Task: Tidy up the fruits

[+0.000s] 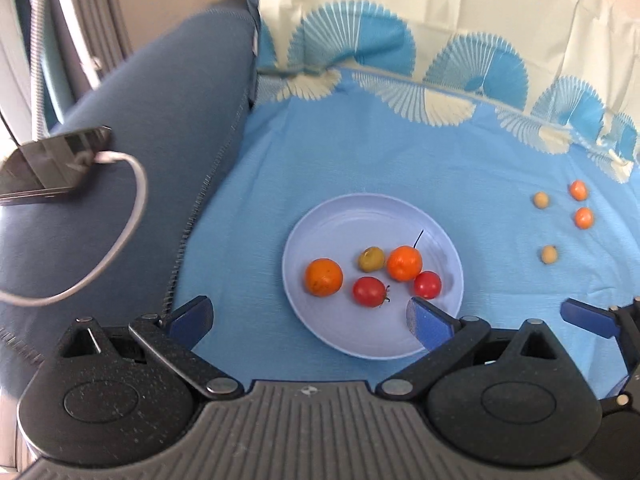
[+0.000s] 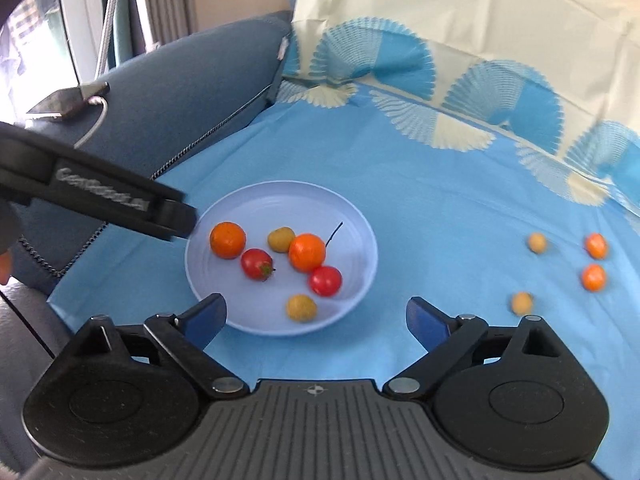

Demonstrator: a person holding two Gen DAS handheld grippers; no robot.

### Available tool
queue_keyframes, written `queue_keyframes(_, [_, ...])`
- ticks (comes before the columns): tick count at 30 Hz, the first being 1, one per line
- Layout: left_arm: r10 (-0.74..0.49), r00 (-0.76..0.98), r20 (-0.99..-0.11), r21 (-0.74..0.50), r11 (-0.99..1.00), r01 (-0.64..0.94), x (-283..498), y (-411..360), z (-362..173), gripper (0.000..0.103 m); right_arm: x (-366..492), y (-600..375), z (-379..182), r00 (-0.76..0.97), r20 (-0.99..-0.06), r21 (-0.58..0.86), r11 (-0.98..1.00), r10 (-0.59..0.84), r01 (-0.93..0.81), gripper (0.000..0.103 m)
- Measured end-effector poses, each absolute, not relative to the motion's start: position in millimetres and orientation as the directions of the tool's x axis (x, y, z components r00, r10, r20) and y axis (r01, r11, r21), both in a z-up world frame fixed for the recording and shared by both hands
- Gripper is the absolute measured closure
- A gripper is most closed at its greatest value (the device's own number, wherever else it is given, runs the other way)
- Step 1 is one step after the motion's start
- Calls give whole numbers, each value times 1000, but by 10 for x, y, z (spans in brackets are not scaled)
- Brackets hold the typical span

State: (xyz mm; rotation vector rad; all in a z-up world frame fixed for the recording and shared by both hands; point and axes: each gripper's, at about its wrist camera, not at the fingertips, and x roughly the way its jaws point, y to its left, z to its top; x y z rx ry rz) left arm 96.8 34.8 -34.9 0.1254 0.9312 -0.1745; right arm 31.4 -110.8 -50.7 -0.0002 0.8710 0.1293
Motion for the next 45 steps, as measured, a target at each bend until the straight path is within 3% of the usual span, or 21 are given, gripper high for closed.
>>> queue_keyframes(8, [-87, 704, -705, 78, 977, 200, 411, 353, 67, 0, -248, -1159, -184, 698, -712, 43, 997, 76, -65, 5])
queue_keyframes(20, [-77, 754, -652, 90, 980, 178, -22, 383, 336, 0, -733, -1217, 104, 758, -650, 44, 999, 52, -31, 4])
queue_keyframes(45, [-95, 717, -691, 77, 976, 204, -222, 212, 452, 0, -1093, -1487, 257, 808, -589, 102, 994, 26, 43, 1])
